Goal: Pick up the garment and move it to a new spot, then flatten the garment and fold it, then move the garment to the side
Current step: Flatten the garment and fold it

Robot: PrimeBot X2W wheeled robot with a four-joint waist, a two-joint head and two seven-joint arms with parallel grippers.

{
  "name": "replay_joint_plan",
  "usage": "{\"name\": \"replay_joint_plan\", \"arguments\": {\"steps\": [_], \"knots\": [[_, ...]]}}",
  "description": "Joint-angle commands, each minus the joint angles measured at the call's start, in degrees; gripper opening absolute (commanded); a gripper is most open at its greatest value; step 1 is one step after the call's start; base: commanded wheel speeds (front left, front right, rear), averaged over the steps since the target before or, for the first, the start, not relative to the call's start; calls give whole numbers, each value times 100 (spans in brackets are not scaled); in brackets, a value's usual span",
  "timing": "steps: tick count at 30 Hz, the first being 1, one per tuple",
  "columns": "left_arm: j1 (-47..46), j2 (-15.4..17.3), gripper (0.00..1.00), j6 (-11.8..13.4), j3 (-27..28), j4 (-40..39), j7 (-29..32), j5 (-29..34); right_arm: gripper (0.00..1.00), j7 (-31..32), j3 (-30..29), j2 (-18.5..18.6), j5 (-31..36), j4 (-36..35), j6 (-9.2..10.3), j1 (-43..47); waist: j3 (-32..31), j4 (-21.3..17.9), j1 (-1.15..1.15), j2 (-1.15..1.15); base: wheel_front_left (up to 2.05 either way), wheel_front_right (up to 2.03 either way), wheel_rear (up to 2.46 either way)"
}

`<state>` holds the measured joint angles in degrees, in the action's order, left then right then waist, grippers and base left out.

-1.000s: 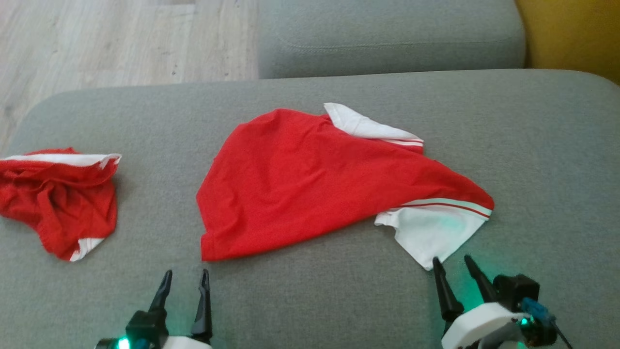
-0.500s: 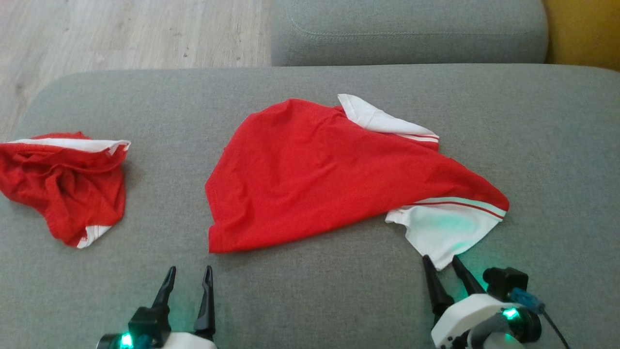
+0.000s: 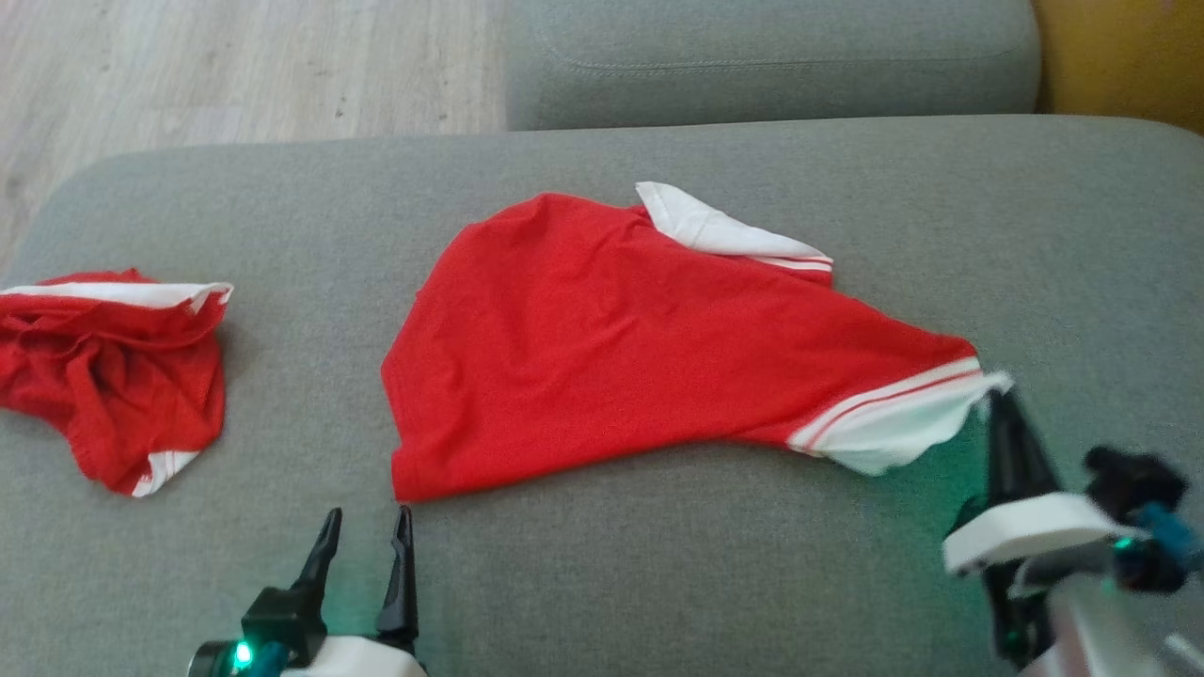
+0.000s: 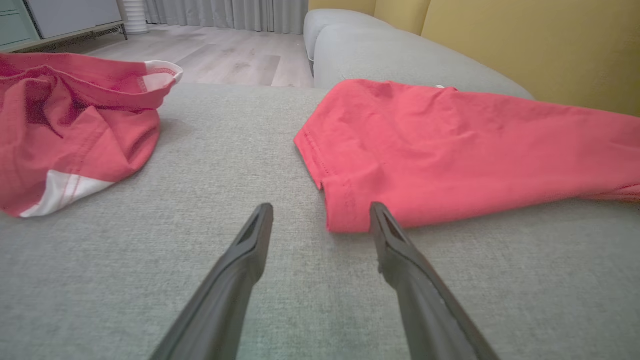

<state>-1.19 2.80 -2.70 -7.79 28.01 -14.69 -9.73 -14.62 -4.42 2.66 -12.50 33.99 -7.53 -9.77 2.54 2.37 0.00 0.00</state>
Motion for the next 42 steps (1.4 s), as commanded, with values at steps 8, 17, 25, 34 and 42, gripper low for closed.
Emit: {"name": "replay_joint_plan", "arguments": {"steps": [8,17,25,34,42], "knots": [[-72,8,100,-188,-96,-5,-31,-146,0,-38,-352,123,175,-1307,4,97,-60,-137,0,0,0,0,0],[-394,8,100,-429,-768,489,-31,-264,0,-38,-206,96,88,-1918,4,-156,68,-235,0,0,0,0,0],[-795,8,100,-433,-771,960,-31,-268,0,-38,172,199,58,-2002,4,-461,164,-359,0,0,0,0,0],[-1033,8,100,-432,-617,1049,-31,-144,0,-38,365,237,52,-1947,4,-525,303,-454,0,0,0,0,0],[-1042,8,0,-464,-593,876,-31,26,0,-38,450,202,44,-1905,4,-493,382,-486,0,0,0,0,0]]}}
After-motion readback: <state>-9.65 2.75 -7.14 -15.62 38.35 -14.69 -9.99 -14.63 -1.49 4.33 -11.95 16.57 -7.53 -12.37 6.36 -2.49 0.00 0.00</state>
